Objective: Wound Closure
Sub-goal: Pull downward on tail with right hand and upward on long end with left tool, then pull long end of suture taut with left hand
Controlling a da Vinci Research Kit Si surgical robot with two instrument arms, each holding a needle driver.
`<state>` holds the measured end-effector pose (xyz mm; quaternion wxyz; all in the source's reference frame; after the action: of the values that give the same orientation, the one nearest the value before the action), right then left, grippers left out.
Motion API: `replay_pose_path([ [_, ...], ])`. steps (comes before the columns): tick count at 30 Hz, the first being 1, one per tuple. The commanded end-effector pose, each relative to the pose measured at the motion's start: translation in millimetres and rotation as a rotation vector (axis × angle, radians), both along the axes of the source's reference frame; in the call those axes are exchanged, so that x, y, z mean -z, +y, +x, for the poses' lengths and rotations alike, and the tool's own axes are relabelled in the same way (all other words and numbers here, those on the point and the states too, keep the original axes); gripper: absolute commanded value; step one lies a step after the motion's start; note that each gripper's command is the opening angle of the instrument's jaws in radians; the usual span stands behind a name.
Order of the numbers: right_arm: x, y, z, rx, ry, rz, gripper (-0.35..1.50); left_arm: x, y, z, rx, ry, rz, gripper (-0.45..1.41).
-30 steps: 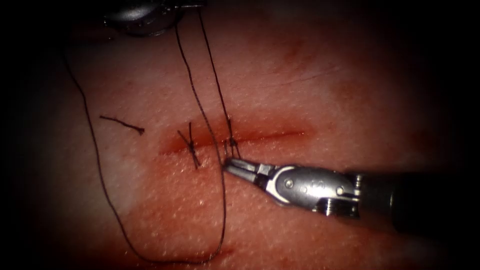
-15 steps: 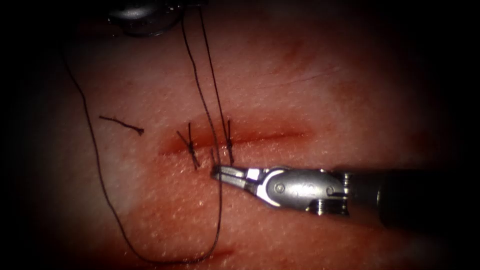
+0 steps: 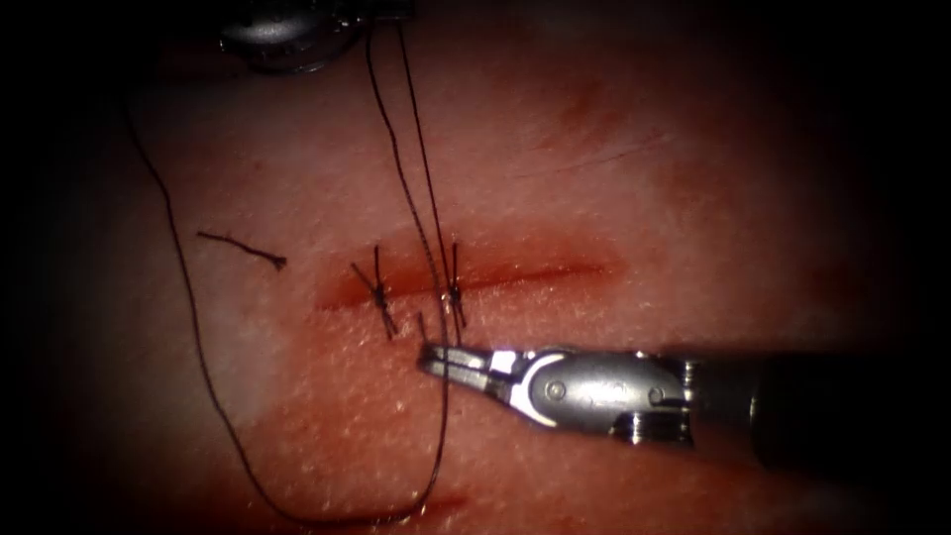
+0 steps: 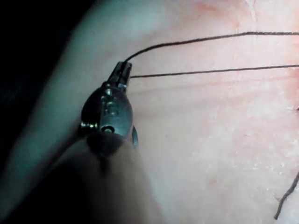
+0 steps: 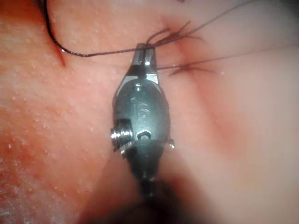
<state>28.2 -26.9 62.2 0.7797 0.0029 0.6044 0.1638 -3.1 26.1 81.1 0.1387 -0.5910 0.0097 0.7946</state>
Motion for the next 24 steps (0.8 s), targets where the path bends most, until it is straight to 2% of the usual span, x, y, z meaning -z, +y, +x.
replay_pose_path([
  [1, -0.1, -0.1, 0.8, -0.005, -0.004, 0.006, -0.35, -0.3, 0.6, -0.5, 0.001, -0.007, -0.003, -0.45],
  [5, -0.1, 0.4, 1.0, -0.065, -0.009, 0.046, -0.35, -0.2, 0.1, -0.5, -0.005, -0.016, -0.005, -0.45],
  [6, 0.0, 0.9, 1.1, -0.119, -0.016, 0.088, -0.25, 0.1, -0.4, -0.6, -0.013, -0.034, -0.007, -0.45],
  [7, 0.2, 1.6, 1.1, -0.19, -0.019, 0.141, 0.81, 0.8, -1.2, -0.7, -0.03, -0.059, -0.007, -0.45],
  [8, 0.3, 1.9, 1.0, -0.216, -0.009, 0.155, 1.11, 1.3, -1.9, -0.8, -0.04, -0.075, -0.006, -0.45],
  [9, 0.5, 2.1, 0.9, -0.247, 0.004, 0.161, 1.25, 1.9, -2.3, -0.9, -0.047, -0.086, -0.004, -0.45],
  [11, 0.8, 2.2, 0.7, -0.265, 0.011, 0.158, 1.3, 2.5, -2.8, -0.9, -0.055, -0.1, -0.002, -0.45],
  [12, 1.4, 2.3, 0.2, -0.271, 0.02, 0.16, 1.3, 4.2, -3.8, -1.1, -0.076, -0.134, 0.006, -0.45],
  [13, 1.4, 2.3, 0.2, -0.271, 0.02, 0.16, 1.3, 4.2, -3.8, -1.1, -0.076, -0.134, 0.006, -0.45],
  [15, 2.0, 2.2, -0.2, -0.28, 0.011, 0.163, 1.31, 6.2, -4.9, -1.3, -0.089, -0.158, 0.016, -0.45],
  [16, 3.1, 1.8, -0.9, -0.302, -0.009, 0.166, 1.31, 9.2, -6.3, -1.4, -0.097, -0.185, 0.028, -0.45],
  [18, 3.7, 1.5, -1.6, -0.297, -0.037, 0.173, 1.23, 11.6, -7.3, -1.5, -0.098, -0.206, 0.036, -0.45],
  [19, 4.2, 1.3, -2.3, -0.282, -0.072, 0.185, 1.11, 14.0, -8.1, -1.5, -0.096, -0.236, 0.042, -0.45],
  [20, 4.2, 1.3, -2.3, -0.282, -0.072, 0.185, 1.11, 14.0, -8.1, -1.5, -0.096, -0.236, 0.042, -0.45],
  [21, 4.7, 1.4, -3.3, -0.268, -0.104, 0.198, 0.94, 16.2, -8.6, -1.5, -0.107, -0.245, 0.029, -0.45],
  [23, 5.0, 1.8, -4.6, -0.269, -0.128, 0.209, 0.91, 18.7, -9.2, -1.6, -0.112, -0.254, 0.022, -0.45],
  [24, 5.1, 2.1, -5.1, -0.272, -0.139, 0.214, 0.98, 19.7, -9.5, -1.7, -0.116, -0.256, 0.015, -0.45],
])
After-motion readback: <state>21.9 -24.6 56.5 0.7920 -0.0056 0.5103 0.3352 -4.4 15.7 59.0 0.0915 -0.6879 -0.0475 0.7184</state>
